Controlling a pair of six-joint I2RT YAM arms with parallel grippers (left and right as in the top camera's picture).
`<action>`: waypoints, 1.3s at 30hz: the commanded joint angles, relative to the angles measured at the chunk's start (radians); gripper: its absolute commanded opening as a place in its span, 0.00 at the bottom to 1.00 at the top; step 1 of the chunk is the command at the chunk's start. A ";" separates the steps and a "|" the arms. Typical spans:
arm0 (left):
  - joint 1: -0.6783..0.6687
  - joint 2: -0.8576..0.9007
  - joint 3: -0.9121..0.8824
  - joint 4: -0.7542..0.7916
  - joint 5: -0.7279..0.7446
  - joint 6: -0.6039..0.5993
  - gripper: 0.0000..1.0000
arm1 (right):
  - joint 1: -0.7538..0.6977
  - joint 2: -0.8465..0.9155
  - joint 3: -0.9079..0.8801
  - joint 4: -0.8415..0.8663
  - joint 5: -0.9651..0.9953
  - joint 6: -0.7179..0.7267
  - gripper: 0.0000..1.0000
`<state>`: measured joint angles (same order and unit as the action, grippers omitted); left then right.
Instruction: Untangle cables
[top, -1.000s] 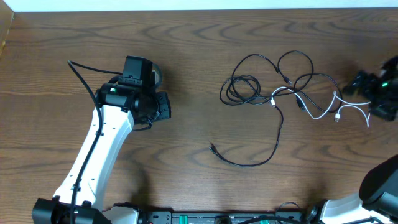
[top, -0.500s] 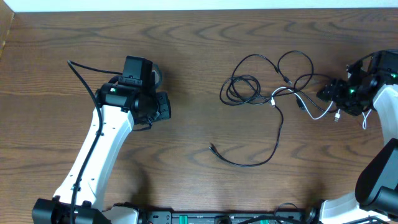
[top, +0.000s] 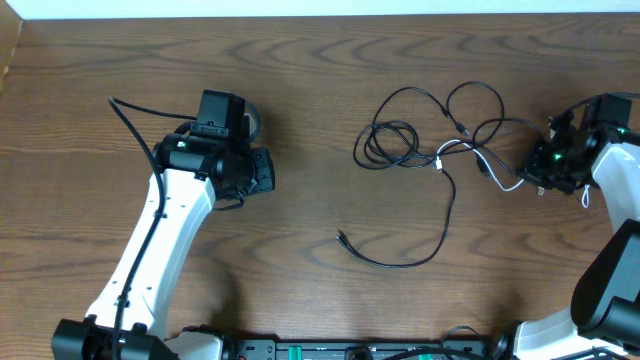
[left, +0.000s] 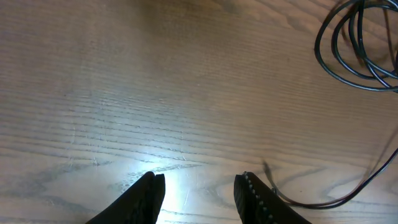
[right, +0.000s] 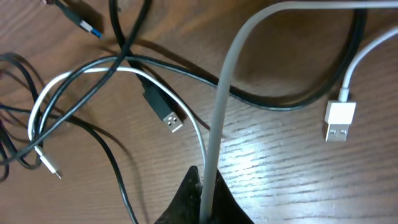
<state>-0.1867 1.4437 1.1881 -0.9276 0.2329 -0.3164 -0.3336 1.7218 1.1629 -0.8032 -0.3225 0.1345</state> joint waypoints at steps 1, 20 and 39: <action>0.000 -0.007 0.008 -0.003 -0.009 0.005 0.42 | -0.034 -0.032 0.109 -0.023 -0.009 0.022 0.01; 0.000 -0.007 0.008 -0.003 -0.010 0.005 0.42 | -0.286 -0.066 0.729 -0.252 0.216 0.108 0.01; 0.000 -0.007 0.008 -0.003 -0.009 0.005 0.41 | -0.305 -0.039 0.536 -0.097 0.489 0.187 0.01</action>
<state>-0.1867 1.4437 1.1881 -0.9276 0.2329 -0.3164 -0.6220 1.6859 1.7042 -0.9054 0.1143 0.3019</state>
